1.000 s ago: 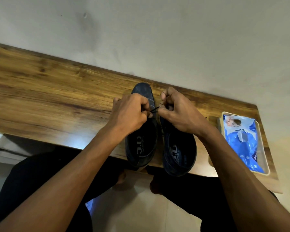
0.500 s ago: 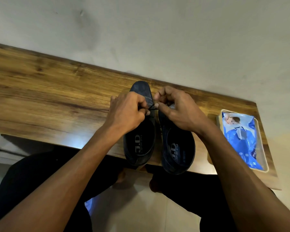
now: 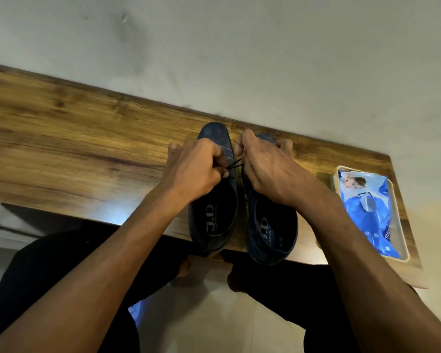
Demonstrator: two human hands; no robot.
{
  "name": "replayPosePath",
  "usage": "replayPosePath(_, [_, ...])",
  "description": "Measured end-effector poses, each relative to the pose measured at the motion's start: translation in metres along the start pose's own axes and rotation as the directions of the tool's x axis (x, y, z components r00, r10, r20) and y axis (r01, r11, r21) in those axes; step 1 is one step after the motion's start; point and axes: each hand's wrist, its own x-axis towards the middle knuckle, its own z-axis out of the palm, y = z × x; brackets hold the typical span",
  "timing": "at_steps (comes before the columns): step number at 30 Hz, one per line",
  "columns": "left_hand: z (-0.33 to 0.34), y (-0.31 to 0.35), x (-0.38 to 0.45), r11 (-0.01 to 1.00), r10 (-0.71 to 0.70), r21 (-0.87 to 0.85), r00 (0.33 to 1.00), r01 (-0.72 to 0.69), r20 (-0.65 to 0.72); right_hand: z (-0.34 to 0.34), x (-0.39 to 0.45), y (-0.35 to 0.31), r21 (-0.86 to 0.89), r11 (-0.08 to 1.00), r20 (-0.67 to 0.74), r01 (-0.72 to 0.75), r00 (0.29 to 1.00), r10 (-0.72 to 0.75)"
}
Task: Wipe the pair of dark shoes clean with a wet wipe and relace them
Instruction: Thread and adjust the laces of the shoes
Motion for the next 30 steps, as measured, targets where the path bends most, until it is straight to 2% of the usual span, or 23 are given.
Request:
replayPosePath(8, [-0.002,-0.003,0.003,1.0,0.011,-0.009,0.999,-0.01,0.044,0.002,0.002,0.002,-0.071,0.997,-0.06,-0.002,0.998,-0.002])
replayPosePath(12, [-0.008,-0.014,0.004,0.958,-0.03,-0.28,0.994,0.058,0.102,0.006,0.004,0.011,-0.01,1.0,-0.117,0.001,0.993,-0.002])
replayPosePath(14, [-0.011,-0.019,0.005,0.929,-0.049,-0.361,0.995,0.076,0.085,0.004,0.005,0.015,0.015,1.0,-0.178,-0.012,0.984,0.014])
replayPosePath(18, [-0.012,-0.024,0.006,0.946,-0.047,-0.32,0.999,0.051,0.022,0.005,0.003,0.018,0.033,0.999,-0.325,0.006,0.946,0.005])
replayPosePath(25, [-0.008,-0.022,0.007,0.981,-0.011,-0.192,1.0,0.008,-0.014,0.029,0.002,0.001,-0.145,0.985,-0.197,0.094,0.973,-0.121])
replayPosePath(28, [-0.008,-0.017,0.006,0.989,0.03,-0.141,0.997,-0.04,-0.074,0.025,0.003,0.004,-0.081,0.993,-0.204,0.083,0.974,-0.098])
replayPosePath(30, [-0.008,-0.011,0.006,0.986,0.082,-0.128,0.984,-0.103,-0.159,0.012,-0.001,0.013,0.015,0.999,-0.27,0.042,0.962,-0.037])
